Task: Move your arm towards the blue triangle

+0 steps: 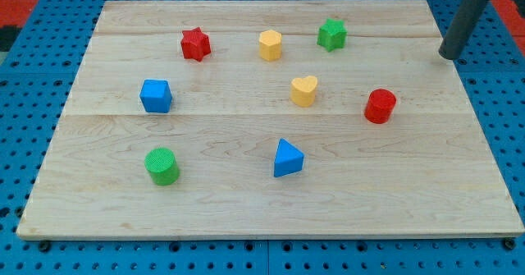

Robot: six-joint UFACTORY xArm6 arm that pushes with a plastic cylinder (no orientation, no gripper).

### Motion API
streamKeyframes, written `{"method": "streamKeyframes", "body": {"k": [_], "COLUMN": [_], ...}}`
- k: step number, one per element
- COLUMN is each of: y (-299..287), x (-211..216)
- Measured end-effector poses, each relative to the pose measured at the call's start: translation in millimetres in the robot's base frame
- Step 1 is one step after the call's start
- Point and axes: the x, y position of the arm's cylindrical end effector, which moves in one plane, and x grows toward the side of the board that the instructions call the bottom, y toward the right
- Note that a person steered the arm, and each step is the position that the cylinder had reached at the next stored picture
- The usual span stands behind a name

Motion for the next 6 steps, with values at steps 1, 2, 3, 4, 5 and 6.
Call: {"method": "streamKeyframes", "body": {"k": [1,2,3,4,5,6], "y": [0,0,-2,-19,-118,-213], "x": [0,23,111,200,226,184]}}
